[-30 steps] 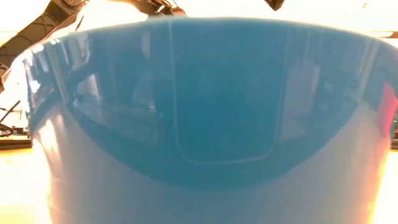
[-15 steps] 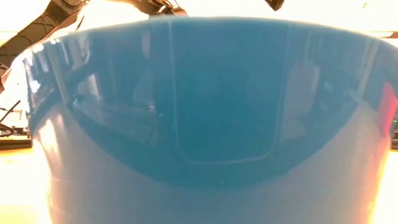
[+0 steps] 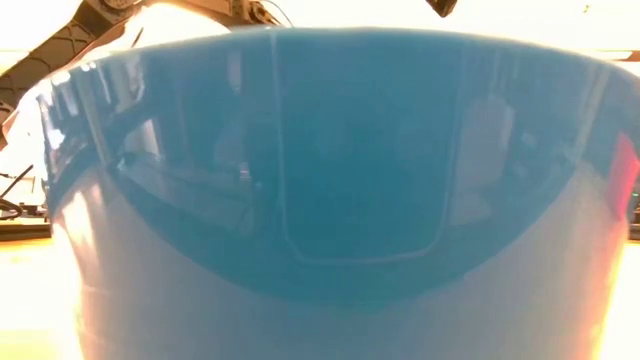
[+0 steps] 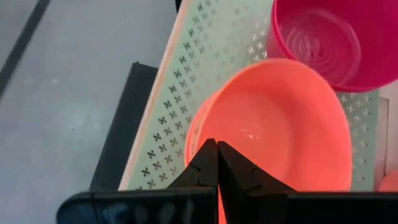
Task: Pick & Place Mini bowls
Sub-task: Stack the bottom orange bowl on the orange bowl on the shelf
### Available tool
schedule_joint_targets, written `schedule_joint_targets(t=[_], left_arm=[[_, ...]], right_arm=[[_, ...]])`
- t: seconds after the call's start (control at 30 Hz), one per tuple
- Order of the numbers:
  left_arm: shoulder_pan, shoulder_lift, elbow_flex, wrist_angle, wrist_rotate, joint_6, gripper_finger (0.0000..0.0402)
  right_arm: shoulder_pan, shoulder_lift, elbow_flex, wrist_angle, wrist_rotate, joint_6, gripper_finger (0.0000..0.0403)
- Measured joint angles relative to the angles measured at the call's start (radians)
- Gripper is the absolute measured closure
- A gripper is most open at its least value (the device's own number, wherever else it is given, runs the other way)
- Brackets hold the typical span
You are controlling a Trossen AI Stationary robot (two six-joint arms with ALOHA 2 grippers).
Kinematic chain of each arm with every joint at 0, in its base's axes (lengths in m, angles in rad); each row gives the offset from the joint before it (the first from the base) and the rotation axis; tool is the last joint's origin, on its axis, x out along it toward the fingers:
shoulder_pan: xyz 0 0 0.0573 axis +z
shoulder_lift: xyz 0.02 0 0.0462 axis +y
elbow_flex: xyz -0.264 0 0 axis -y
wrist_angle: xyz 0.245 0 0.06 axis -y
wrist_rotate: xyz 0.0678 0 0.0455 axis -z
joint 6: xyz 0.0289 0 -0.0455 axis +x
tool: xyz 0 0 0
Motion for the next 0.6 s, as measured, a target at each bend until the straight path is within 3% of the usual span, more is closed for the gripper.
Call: schedule_joint_targets(t=[0.27, 0.6], left_arm=[[0.001, -0.007, 0.077, 0.071, 0.002, -0.02, 0.0401], [-0.001, -0.003, -0.027, 0.132, 0.003, -0.054, 0.0401]], right_arm=[[0.0, 0.0, 0.0, 0.0, 0.0, -0.004, 0.0394], [0.0, 0.0, 0.0, 0.0, 0.0, -0.008, 0.0394]])
